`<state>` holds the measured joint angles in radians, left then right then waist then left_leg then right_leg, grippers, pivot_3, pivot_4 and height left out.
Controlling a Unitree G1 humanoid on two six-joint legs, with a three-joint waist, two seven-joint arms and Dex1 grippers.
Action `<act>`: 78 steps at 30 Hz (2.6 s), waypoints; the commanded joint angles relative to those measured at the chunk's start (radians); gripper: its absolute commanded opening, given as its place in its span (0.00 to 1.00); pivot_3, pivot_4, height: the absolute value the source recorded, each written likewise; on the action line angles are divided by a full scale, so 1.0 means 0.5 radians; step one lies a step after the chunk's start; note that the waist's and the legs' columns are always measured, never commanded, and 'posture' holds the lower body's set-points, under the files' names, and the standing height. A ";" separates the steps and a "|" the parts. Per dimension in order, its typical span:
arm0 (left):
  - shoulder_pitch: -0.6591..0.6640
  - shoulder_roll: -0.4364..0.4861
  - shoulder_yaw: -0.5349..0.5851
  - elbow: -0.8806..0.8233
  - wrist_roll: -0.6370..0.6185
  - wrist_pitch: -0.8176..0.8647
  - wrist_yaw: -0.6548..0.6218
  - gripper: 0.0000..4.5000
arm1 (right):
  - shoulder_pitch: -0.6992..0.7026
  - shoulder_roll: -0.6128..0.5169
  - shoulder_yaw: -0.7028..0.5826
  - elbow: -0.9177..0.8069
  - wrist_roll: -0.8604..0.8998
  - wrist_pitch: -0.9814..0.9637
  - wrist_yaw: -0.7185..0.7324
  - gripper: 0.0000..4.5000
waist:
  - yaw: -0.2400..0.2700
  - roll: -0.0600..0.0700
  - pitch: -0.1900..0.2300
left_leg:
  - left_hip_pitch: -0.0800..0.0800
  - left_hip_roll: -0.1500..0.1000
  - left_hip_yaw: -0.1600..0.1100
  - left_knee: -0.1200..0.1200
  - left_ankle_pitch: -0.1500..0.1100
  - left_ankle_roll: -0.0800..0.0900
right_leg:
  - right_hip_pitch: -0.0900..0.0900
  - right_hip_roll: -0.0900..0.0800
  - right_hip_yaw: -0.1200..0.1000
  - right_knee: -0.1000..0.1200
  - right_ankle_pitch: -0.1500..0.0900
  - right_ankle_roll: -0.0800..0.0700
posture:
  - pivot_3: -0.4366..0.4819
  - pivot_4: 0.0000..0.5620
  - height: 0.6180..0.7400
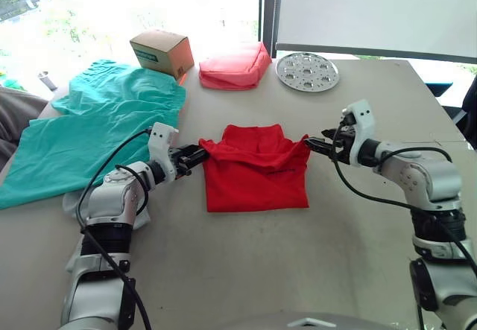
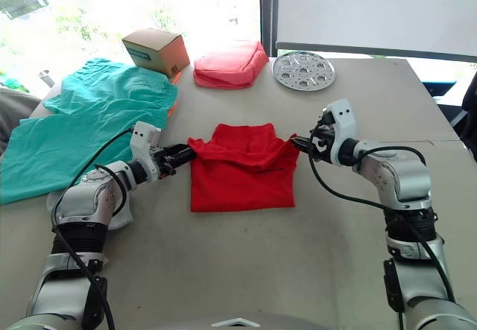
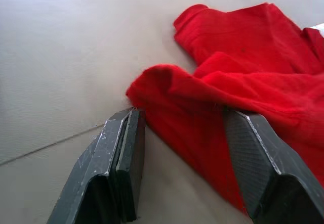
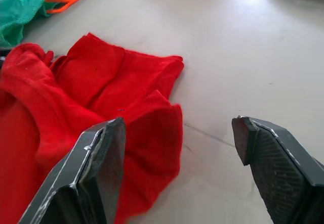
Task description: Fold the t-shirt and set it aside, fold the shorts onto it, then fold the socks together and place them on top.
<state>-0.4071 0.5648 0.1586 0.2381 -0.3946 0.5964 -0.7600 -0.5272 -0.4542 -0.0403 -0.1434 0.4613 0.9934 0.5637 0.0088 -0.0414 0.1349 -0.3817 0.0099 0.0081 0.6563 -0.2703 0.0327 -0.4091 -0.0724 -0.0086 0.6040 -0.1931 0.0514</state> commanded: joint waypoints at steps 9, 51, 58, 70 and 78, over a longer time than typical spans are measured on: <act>-0.119 0.004 -0.042 0.079 0.085 -0.001 0.069 0.58 | -0.135 0.059 0.276 0.195 -0.124 -0.136 0.062 0.79 | 0.007 0.000 0.000 | 0.000 -0.001 0.000 -0.001 0.000 0.000 | 0.000 0.000 0.000 -0.001 0.000 0.000 | 0.48 0.27 0.99; 0.128 -0.049 0.044 -0.344 -0.317 0.186 -0.220 0.01 | 0.102 0.093 -0.122 -0.096 0.239 0.068 0.065 0.00 | 0.003 0.019 -0.003 | 0.001 -0.007 -0.024 -0.002 0.001 -0.001 | 0.012 0.000 -0.006 -0.006 -0.001 -0.001 | 0.48 0.27 0.99; 0.175 0.048 0.128 -0.506 -0.561 0.366 -0.398 0.01 | 0.181 0.010 -0.188 -0.268 0.465 0.062 0.228 0.00 | 0.004 0.019 -0.001 | 0.001 -0.004 -0.023 -0.003 0.001 -0.001 | 0.012 0.001 -0.006 -0.011 -0.006 -0.008 | 0.48 0.27 0.99; 0.092 0.235 0.161 -0.218 -0.318 0.129 -0.319 0.19 | -0.206 0.199 0.003 0.098 0.371 -0.169 0.207 0.00 | -0.043 0.020 0.003 | 0.000 -0.005 -0.022 -0.007 0.001 -0.001 | 0.012 0.005 -0.006 -0.019 -0.004 -0.004 | 0.48 0.27 0.99; 0.273 0.271 -0.040 -0.407 -0.244 0.055 -0.431 0.49 | -0.306 0.252 0.053 0.482 0.145 -0.289 0.103 0.00 | -0.015 0.024 0.010 | -0.003 -0.004 -0.024 -0.007 0.002 -0.002 | 0.011 0.000 -0.006 -0.020 -0.005 -0.008 | 0.48 0.27 0.99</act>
<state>-0.2540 0.7133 0.1465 0.0906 -0.5119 0.6521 -0.9652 -0.6648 -0.3301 -0.0061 0.1165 0.5340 0.8777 0.6071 0.0012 -0.0294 0.1401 -0.3835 0.0079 -0.0042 0.6529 -0.2694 0.0318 -0.4036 -0.0724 -0.0112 0.5938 -0.1955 0.0474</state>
